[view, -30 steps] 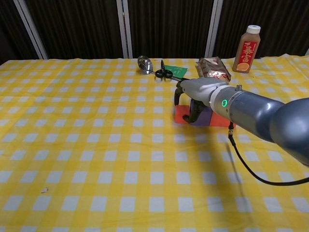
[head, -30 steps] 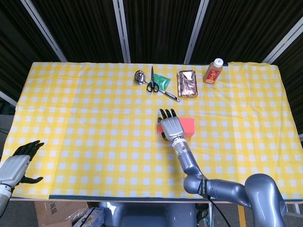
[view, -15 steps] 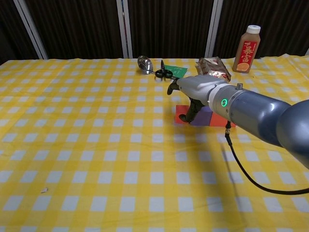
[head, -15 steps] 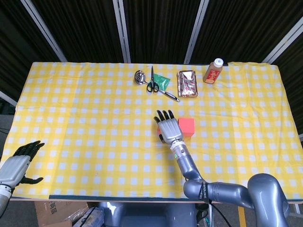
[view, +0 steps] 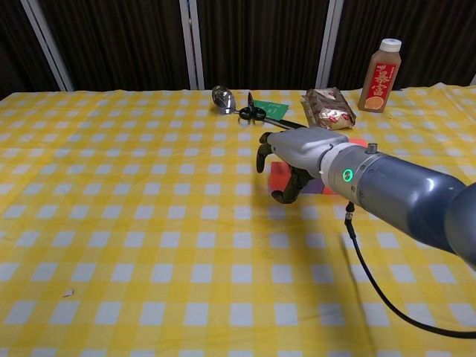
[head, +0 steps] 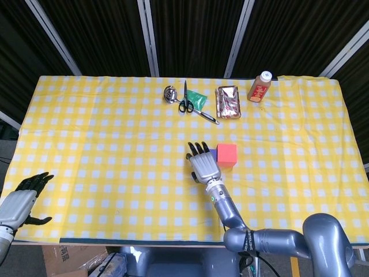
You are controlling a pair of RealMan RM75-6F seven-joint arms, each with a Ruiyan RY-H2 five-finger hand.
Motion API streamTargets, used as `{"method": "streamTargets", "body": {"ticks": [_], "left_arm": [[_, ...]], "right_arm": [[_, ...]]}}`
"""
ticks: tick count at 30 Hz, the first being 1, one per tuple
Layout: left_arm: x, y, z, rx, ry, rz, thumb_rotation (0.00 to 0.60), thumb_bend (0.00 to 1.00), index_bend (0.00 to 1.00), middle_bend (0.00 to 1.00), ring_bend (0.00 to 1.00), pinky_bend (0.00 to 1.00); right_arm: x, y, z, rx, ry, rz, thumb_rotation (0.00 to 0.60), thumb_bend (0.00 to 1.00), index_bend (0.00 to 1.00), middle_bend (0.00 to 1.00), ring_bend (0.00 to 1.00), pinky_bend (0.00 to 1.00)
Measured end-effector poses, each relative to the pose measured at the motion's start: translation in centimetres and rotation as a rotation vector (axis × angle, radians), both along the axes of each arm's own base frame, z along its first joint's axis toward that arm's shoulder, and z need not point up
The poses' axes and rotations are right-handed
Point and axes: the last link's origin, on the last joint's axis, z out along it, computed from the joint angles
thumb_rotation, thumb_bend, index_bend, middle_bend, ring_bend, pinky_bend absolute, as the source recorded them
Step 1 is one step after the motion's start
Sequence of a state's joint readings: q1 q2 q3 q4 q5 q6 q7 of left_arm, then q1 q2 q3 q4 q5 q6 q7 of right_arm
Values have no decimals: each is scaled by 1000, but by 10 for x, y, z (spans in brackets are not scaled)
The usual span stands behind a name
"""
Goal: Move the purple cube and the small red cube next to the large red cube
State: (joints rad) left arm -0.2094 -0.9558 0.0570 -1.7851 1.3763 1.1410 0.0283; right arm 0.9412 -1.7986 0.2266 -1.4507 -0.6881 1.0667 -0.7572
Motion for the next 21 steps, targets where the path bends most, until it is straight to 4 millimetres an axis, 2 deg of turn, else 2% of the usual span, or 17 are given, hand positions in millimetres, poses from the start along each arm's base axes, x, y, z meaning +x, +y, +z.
{"method": "streamTargets", "body": {"ticks": [7,21], "left_arm": [[0,0,0,-1,-1,3,600,42,0,0,0,68],[0,1,-1,-5,-12,17,600,46,0,0,0,68]], "right_arm": [[1,1,-3,-1,7,4,600,468,316,0,0,0],[-15,-5,-5,-14,81,-21,600,468,316,0,0,0]]}}
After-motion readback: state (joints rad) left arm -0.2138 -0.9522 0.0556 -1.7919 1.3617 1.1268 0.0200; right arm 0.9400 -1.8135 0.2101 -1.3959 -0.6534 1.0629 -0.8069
